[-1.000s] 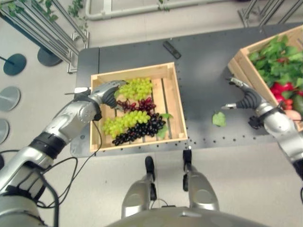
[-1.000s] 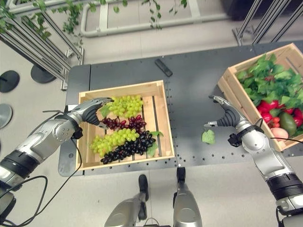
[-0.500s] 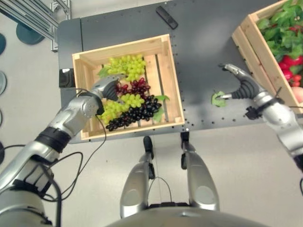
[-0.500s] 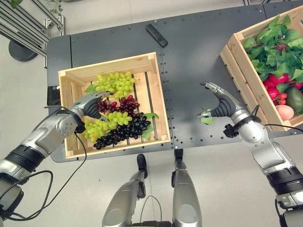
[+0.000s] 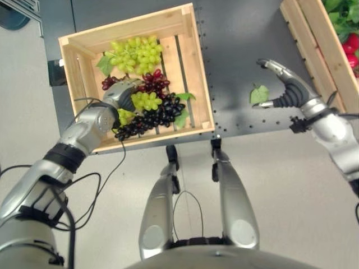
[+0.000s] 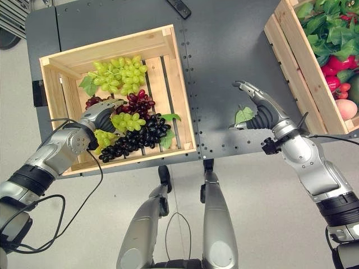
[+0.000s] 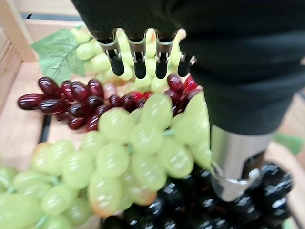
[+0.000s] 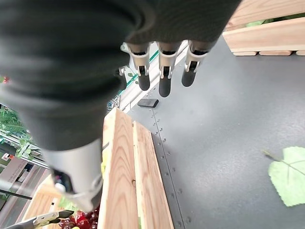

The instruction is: Pick up the fruits from the basket on one side to the basket on the other side

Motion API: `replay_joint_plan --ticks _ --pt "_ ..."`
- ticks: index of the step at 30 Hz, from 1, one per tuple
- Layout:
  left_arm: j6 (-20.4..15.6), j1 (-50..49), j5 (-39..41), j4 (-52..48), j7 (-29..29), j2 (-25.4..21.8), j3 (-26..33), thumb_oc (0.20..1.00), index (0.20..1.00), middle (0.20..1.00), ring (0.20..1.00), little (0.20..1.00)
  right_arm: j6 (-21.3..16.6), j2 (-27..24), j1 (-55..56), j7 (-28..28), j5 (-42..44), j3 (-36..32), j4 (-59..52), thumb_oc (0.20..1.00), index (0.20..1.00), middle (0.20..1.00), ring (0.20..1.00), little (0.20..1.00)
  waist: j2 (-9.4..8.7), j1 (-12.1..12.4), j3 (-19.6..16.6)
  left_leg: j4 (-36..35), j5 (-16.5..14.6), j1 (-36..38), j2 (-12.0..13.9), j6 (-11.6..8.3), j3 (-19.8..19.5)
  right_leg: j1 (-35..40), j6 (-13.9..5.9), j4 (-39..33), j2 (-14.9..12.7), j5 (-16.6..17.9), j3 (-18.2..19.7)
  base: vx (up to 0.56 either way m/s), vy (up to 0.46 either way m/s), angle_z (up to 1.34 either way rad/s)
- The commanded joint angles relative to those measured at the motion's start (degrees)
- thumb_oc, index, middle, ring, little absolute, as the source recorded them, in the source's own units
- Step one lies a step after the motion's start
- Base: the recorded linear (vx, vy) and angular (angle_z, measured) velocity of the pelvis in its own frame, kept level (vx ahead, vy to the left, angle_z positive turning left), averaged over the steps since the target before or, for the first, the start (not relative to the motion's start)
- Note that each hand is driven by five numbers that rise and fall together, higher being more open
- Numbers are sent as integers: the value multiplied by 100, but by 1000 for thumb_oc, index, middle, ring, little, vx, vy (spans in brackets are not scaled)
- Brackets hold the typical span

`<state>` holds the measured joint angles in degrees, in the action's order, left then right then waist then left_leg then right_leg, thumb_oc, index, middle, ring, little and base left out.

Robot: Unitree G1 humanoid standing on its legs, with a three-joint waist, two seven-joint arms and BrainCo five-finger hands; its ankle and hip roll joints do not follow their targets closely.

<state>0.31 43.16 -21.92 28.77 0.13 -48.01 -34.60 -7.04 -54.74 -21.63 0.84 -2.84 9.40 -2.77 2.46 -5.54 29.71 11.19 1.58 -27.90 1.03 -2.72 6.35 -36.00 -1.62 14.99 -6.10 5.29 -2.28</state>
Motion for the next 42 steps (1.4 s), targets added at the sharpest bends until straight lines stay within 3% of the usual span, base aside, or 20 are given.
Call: replay_joint_plan --ticks 1,11,25,35,42 --pt "78 -63 -271 138 100 -114 372 1000 1000 1000 1000 1000 -253 101 34 -113 -73 -340 -616 1000 1000 1000 1000 1000 -199 -21 -231 581 -308 -319 -54 239 78 -75 -324 374 182 -206 209 -23 -9 -6" --pt "74 -352 -509 -55 -351 -521 388 1000 1000 1000 1000 1000 -210 46 68 9 -23 -367 -571 1000 1000 1000 1000 1000 -137 16 -232 590 -342 -348 -70 251 70 -106 -305 310 198 -175 237 0 0 0" --pt "181 -412 -766 93 -488 -389 279 1000 1000 1000 1000 1000 -179 45 -233 47 139 -279 -700 1000 1000 1000 1000 1000 -158 2 -120 716 -337 -636 -62 285 84 -367 -296 376 242 -169 265 -3 0 0" --pt "354 -237 -673 261 -308 -362 304 1000 1000 1000 1000 1000 -130 -19 -893 -264 60 -252 -700 1000 1000 1000 1000 1000 -164 -62 -10 1679 -614 -1721 59 295 121 -1320 -269 1047 296 -312 352 -14 -9 -6" --pt "450 -110 -651 305 -243 -264 292 1000 1000 1000 1000 1000 -29 61 -992 -429 -156 -313 -662 1000 1000 1000 1000 1000 -132 -86 8 1926 -657 -2183 96 288 113 -1793 -247 1313 290 -360 361 -8 -4 1"
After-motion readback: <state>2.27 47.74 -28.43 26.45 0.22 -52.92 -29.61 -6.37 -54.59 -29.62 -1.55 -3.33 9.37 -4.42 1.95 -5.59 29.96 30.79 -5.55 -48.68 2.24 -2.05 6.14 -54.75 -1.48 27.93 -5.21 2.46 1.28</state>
